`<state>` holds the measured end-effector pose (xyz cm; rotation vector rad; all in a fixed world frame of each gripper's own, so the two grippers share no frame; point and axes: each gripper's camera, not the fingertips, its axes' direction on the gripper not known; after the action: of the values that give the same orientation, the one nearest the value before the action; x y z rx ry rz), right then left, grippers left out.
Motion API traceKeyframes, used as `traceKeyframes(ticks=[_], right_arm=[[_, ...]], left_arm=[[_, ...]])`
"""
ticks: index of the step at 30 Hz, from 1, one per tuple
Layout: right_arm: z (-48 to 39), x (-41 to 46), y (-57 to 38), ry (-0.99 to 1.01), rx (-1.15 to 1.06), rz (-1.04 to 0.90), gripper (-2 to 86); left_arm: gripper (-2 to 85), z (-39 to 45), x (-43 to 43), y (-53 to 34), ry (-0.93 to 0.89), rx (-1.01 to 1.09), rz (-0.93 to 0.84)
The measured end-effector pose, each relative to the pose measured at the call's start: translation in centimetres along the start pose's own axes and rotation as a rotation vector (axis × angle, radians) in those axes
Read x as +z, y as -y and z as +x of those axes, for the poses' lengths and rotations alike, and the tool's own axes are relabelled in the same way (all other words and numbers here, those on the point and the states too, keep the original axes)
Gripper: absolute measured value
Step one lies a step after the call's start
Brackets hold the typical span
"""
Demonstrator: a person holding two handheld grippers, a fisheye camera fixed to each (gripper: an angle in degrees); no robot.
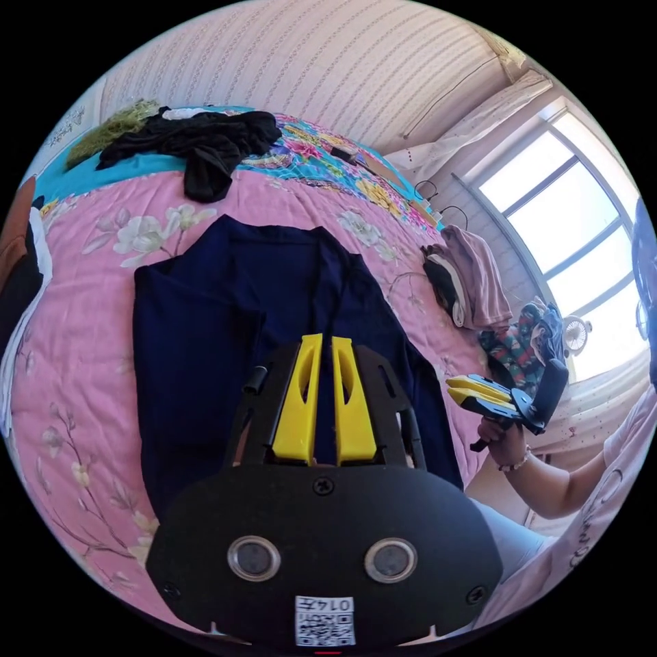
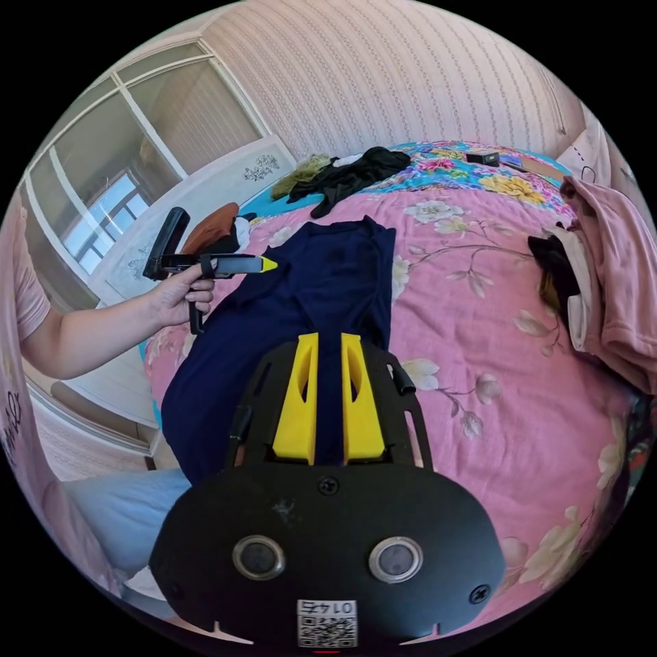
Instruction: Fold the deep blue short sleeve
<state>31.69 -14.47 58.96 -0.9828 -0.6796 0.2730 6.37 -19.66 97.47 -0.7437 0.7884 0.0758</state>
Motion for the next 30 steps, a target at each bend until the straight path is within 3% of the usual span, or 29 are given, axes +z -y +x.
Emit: traceKeyframes(ticks=[5,9,13,21,27,30], right_arm=[[1.2,2.6,2.9,-0.083,0.051,-0.043,12.9],[2.7,5.0,4.1,-0.068,0.126,-0.171,6.8],[4.3,3.7,4.2,0.021,0.214,-0.123,3.3],[6.3,2.7,4.0,0.052,0.327,-0.104,0.9],[7.0,2.0,5.3,0.087,0.298,-0.144,1.9],[7.4,0.7,6.6,0.128,0.253,-0.113,3.6]], left_arm=[[5.0,1.2,3.9,6.4,-0.025,0.038,-0.062],[5.0,0.8,7.0,10.5,-0.079,0.014,-0.146],[-0.2,1.3,7.6,12.6,-0.183,0.056,-0.217],[0.4,2.4,9.1,15.0,-0.200,0.085,-0.288],[6.4,0.5,0.3,13.6,-0.170,0.168,-0.197],[6.3,-3.3,-6.2,11.5,-0.105,0.102,-0.112]])
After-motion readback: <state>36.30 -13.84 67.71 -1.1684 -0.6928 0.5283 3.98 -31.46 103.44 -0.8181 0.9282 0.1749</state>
